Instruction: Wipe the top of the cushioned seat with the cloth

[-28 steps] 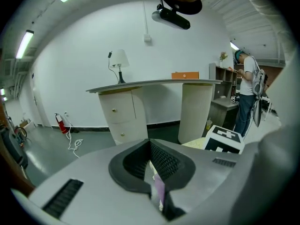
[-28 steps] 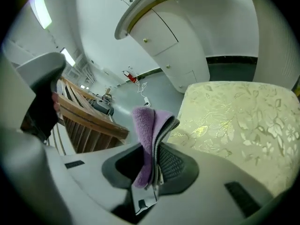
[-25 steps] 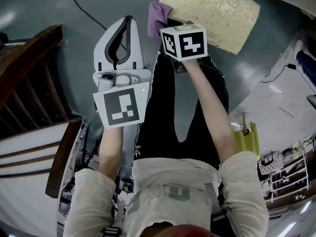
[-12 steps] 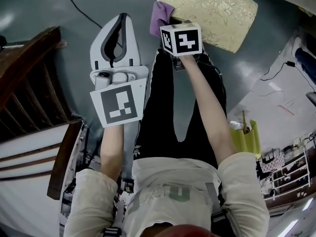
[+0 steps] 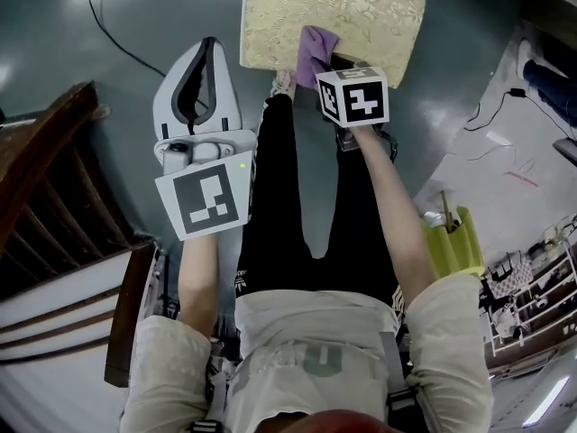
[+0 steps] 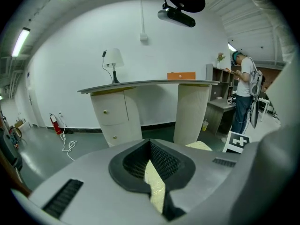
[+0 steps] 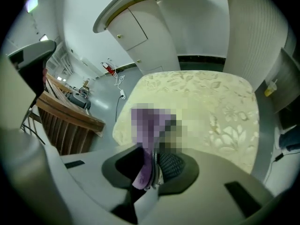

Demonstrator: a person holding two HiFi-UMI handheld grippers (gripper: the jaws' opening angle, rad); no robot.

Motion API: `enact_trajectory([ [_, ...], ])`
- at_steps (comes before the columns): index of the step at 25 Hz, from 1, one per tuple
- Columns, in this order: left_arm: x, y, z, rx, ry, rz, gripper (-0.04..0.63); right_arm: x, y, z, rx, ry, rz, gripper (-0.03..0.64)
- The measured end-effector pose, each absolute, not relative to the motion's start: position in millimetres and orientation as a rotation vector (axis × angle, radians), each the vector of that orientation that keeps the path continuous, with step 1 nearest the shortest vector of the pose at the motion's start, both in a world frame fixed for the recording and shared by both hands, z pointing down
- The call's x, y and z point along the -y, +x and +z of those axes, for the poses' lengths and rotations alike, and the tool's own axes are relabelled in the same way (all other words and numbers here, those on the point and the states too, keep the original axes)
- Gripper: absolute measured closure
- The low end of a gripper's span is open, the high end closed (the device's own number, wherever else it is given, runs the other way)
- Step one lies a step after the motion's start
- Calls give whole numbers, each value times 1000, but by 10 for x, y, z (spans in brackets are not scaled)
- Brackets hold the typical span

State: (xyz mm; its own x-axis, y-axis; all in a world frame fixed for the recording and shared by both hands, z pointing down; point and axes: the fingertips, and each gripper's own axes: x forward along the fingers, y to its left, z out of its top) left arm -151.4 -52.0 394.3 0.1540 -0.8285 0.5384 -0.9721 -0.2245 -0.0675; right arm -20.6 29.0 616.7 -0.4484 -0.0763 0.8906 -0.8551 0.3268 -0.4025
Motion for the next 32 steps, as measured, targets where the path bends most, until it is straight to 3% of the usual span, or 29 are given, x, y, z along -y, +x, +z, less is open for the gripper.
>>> enact_trajectory([
  [14,872,-432,3785,1571,2315,665,589,-505,1533,6170,1533,1059,1225,529],
  [32,882,12,3713,1515,2369,701,589,-612,1960,6324,1435,1120,1283,529],
])
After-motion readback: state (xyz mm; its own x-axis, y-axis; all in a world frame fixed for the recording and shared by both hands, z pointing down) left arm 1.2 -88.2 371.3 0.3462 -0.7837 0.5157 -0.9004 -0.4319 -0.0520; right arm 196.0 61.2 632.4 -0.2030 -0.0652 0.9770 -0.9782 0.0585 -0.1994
